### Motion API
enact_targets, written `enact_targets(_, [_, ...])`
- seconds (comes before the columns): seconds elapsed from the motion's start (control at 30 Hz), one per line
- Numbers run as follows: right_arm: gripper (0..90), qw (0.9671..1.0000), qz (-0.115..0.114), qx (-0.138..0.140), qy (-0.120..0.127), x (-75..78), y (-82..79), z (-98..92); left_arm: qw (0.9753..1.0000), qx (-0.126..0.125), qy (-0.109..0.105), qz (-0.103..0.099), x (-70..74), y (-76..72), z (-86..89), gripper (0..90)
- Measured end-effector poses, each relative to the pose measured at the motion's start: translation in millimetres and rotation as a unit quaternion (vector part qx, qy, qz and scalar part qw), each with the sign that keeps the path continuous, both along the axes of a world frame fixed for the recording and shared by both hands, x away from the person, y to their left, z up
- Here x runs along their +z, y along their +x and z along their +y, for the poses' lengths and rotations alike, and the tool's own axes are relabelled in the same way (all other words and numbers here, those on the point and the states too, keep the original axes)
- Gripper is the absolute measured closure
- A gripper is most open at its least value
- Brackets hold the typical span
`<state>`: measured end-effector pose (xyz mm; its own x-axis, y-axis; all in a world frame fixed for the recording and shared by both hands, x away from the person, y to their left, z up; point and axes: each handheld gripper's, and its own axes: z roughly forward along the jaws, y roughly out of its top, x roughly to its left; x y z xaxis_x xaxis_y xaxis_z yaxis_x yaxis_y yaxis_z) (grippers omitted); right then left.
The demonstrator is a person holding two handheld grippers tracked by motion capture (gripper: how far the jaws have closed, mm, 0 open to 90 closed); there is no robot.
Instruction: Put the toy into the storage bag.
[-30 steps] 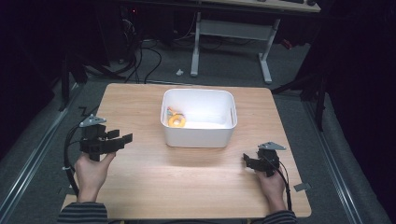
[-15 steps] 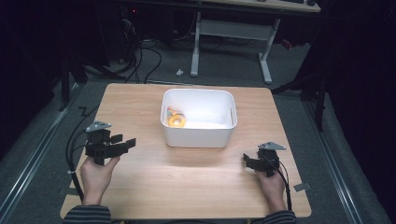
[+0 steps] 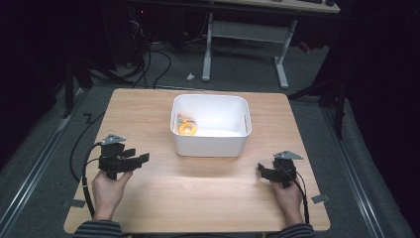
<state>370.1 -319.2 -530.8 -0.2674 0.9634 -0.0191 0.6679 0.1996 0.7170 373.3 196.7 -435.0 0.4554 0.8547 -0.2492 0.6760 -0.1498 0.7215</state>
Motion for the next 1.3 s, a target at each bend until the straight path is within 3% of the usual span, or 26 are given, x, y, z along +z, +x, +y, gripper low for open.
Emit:
enact_targets(0.57, [25.6,1.0,0.0,0.0,0.0,0.0,-0.1,0.0,0.9999,0.0,-0.01,0.008,-18.6,-0.8,-5.7,38.9])
enact_targets(1.03, [25.6,1.0,0.001,-0.001,0.0,0.1,-0.4,0.1,1.0,-0.003,-0.002,0.003,-30.8,-1.2,-15.1,38.7])
enact_targets(1.3, [25.6,1.0,0.001,-0.001,0.0,0.1,-0.4,0.1,0.9999,-0.003,-0.003,0.012,-40.3,-0.3,-17.8,38.7])
